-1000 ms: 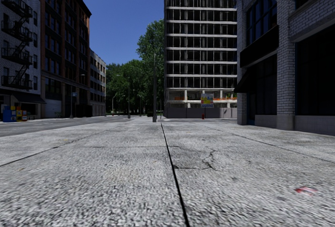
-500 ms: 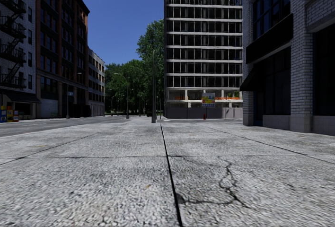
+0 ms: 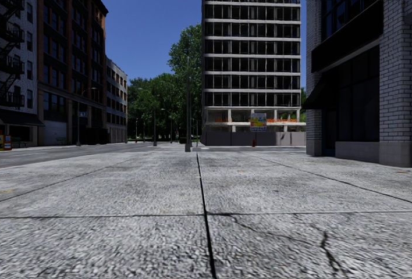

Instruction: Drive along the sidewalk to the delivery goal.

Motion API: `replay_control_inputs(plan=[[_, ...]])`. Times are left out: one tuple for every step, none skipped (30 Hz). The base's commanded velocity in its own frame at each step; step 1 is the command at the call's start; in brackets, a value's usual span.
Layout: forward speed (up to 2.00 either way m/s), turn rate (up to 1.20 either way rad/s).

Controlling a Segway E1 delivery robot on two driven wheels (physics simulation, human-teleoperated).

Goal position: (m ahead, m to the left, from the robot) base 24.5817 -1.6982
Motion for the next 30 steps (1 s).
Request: replay_control_inputs(plan=[[2.0, 0.0], [2.0, 0.0], [2.0, 0.0], [2.0, 0.0], [2.0, 0.0], [2.0, 0.0], [2.0, 0.0], [2.0, 0.0], [2.0, 0.0], [2.0, 0.0], [2.0, 0.0], [2.0, 0.0], [2.0, 0.0], [2.0, 0.0], [2.0, 0.06], [2.0, 0.19], [2.0, 0.19], [2.0, 0.29], [2.0, 0.34], [2.0, 0.35], [2.0, 0.35], [2.0, 0.35], [2.0, 0.35], [2.0, 0.35], [2.0, 0.35], [2.0, 0.35], [2.0, 0.35], [2.0, 0.35], [2.0, 0.35], [2.0, 0.35]])
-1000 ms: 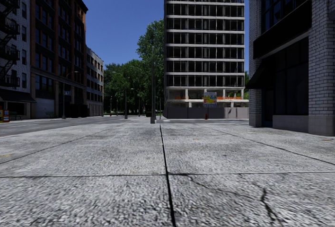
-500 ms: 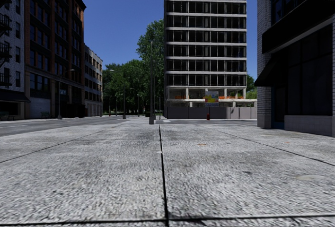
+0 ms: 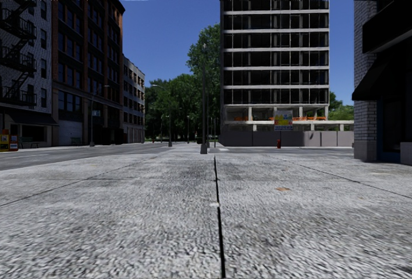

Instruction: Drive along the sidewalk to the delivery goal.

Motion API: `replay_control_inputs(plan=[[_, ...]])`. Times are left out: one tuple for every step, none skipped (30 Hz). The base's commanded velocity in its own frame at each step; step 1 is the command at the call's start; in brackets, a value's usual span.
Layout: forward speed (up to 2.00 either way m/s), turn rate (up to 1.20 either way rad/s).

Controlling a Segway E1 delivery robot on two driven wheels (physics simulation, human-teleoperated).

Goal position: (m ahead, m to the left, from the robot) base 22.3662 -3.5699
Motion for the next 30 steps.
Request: replay_control_inputs(plan=[[2.0, 0.35], [2.0, 0.35], [2.0, 0.35], [2.0, 0.35], [2.0, 0.35], [2.0, 0.35], [2.0, 0.35], [2.0, 0.35], [2.0, 0.35], [2.0, 0.35], [2.0, 0.35], [2.0, 0.35], [2.0, 0.31], [2.0, 0.31], [2.0, 0.15], [2.0, 0.0], [2.0, 0.0], [2.0, 0.0], [2.0, 0.0], [2.0, 0.0], [2.0, 0.0], [2.0, 0.0], [2.0, 0.0], [2.0, 0.0], [2.0, 0.0], [2.0, 0.0], [2.0, 0.0], [2.0, 0.0], [2.0, 0.0], [2.0, 0.0]])
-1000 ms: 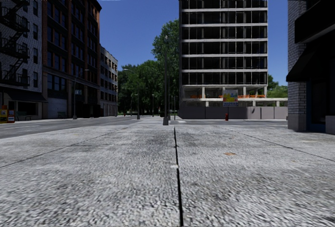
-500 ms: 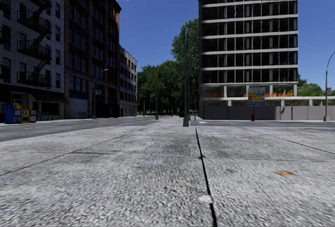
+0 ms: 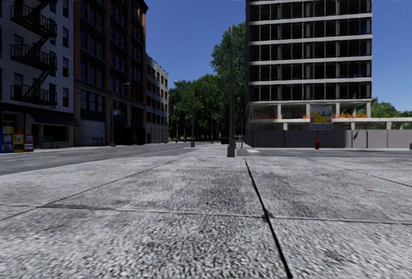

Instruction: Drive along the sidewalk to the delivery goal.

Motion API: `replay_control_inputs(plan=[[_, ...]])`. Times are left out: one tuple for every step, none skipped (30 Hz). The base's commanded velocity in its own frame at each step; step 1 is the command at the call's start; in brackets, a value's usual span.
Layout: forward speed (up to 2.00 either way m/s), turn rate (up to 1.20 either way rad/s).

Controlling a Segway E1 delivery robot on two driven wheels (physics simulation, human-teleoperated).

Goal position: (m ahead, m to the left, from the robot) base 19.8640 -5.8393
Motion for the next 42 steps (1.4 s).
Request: replay_control_inputs(plan=[[2.0, 0.0], [2.0, 0.0], [2.0, 0.0], [2.0, 0.0], [2.0, 0.0], [2.0, 0.0], [2.0, 0.0], [2.0, 0.0], [2.0, 0.0], [2.0, 0.0], [2.0, 0.0], [2.0, 0.0], [2.0, 0.0], [2.0, 0.0], [2.0, 0.0], [2.0, 0.0], [2.0, 0.0], [2.0, 0.0], [2.0, 0.0], [2.0, 0.0], [2.0, 0.0], [2.0, 0.0], [2.0, 0.0], [2.0, 0.0], [2.0, 0.0], [2.0, 0.0], [2.0, 0.0], [2.0, 0.05], [2.0, 0.29], [2.0, 0.29], [2.0, 0.3], [2.0, 0.3], [2.0, 0.3], [2.0, 0.32], [2.0, 0.32], [2.0, 0.36], [2.0, 0.39], [2.0, 0.4], [2.0, 0.4], [2.0, 0.4], [2.0, 0.4], [2.0, 0.4]])
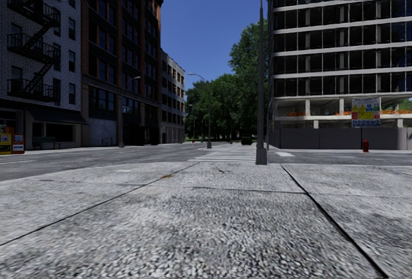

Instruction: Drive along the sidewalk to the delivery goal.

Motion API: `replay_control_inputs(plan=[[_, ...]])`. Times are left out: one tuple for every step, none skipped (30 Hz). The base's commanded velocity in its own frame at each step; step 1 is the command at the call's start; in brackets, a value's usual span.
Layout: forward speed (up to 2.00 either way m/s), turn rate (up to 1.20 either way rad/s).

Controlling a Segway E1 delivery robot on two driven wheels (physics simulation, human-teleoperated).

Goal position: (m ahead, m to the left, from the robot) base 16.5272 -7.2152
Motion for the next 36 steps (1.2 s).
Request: replay_control_inputs(plan=[[2.0, 0.4], [2.0, 0.4], [2.0, 0.4], [2.0, 0.4], [2.0, 0.39], [2.0, 0.39], [2.0, 0.38], [2.0, 0.38], [2.0, 0.38], [2.0, 0.38], [2.0, 0.38], [2.0, 0.38], [2.0, 0.0], [2.0, 0.0], [2.0, 0.0], [2.0, 0.0], [2.0, 0.0], [2.0, 0.0], [2.0, 0.0], [2.0, 0.0], [2.0, 0.0], [2.0, 0.0], [2.0, 0.0], [2.0, 0.0], [2.0, 0.0], [2.0, 0.0], [2.0, 0.0], [2.0, 0.0], [2.0, 0.0], [2.0, 0.0], [2.0, 0.0], [2.0, 0.0], [2.0, 0.0], [2.0, 0.0], [2.0, -0.15], [2.0, -0.21]])
